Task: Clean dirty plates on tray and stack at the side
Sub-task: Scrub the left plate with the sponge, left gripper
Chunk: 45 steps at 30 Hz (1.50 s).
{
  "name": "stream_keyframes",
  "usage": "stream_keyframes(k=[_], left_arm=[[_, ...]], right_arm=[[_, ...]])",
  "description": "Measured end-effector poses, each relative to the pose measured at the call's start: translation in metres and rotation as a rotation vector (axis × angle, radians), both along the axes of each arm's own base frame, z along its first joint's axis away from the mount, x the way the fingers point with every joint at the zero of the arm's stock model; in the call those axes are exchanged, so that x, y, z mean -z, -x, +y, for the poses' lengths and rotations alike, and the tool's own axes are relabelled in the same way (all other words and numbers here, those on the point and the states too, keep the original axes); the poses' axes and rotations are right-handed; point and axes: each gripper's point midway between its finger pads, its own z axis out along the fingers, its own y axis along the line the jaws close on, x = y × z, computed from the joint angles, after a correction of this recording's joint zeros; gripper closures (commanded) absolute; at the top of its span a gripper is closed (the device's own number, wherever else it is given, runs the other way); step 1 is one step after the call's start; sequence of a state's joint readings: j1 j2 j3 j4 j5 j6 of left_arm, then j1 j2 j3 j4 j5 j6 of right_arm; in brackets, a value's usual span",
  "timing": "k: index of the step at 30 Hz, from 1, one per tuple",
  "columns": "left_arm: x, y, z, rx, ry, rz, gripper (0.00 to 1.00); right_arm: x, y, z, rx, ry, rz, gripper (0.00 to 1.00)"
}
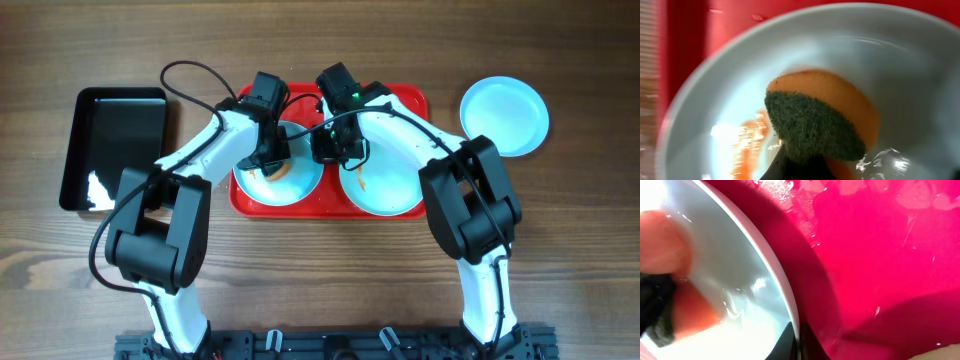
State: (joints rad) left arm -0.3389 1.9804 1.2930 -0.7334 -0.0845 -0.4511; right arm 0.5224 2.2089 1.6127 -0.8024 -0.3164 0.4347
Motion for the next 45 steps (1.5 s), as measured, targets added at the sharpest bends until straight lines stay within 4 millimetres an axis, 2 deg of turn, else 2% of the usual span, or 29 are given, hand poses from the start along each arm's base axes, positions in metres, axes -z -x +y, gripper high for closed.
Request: stream_keyframes(k=[8, 17, 21, 27, 33, 38, 45], left_arm=[[-0.003, 0.005, 0.031, -0.018, -0.175, 0.001, 0.96], [-0.007, 0.009, 0.038, -0.023, -0.201, -0.008, 0.96], [-0.013, 0.007, 0.027, -0.021, -0.127, -0.027, 0.96], [-0.016, -0.004, -0.008, 0.005, 0.066, -0.055, 0.96], [-0.016, -0.002, -0.026, 0.036, 0.12, -0.053, 0.96], [-0.017, 0.0, -0.035, 0.056, 0.135, -0.053, 0.96], [-0.011, 0.007, -0.033, 0.057, 0.132, -0.035, 0.96]], right_arm=[[0.0, 0.0, 0.0, 0.0, 0.0, 0.001, 0.96], [0.001, 0.001, -0.002, 0.014, 0.011, 0.01, 0.96], [0.001, 0.001, -0.003, 0.018, 0.016, 0.012, 0.96], [0.001, 0.001, -0.004, 0.021, 0.016, 0.012, 0.96], [0.001, 0.001, -0.004, 0.025, 0.016, 0.014, 0.96], [0.001, 0.001, -0.004, 0.028, 0.017, 0.015, 0.96], [0.001, 0.001, -0.004, 0.028, 0.017, 0.015, 0.95]])
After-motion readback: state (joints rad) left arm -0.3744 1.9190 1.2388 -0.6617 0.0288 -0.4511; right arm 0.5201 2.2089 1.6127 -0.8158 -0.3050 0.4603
